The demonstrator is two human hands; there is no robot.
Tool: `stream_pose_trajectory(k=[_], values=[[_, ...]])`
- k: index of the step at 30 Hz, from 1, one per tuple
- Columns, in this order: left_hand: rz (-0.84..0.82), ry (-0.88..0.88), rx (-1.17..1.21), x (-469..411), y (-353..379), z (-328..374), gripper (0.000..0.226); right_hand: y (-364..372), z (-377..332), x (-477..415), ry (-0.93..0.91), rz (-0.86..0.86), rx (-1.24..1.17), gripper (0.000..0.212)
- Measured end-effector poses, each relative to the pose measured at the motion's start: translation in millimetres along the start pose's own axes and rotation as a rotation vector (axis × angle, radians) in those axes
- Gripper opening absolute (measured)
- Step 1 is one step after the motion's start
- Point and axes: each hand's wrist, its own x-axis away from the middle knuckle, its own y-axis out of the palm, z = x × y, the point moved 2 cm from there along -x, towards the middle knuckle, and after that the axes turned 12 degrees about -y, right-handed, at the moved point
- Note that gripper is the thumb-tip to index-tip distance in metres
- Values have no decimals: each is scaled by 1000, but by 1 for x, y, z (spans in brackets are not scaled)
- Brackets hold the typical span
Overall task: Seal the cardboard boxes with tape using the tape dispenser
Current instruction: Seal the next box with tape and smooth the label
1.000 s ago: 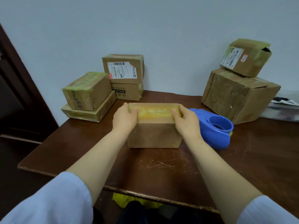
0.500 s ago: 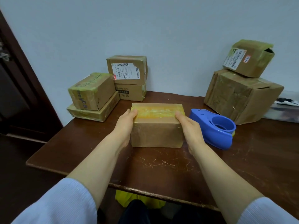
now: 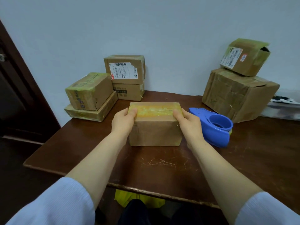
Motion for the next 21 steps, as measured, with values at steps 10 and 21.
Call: stream_pose_trajectory(k=[10, 21], values=[[-22, -59, -188, -4, 0, 34, 72, 2, -40, -28, 74, -71, 302, 43], [170, 33, -300, -21, 7, 19, 60, 11, -29, -36, -80, -45, 798, 37]])
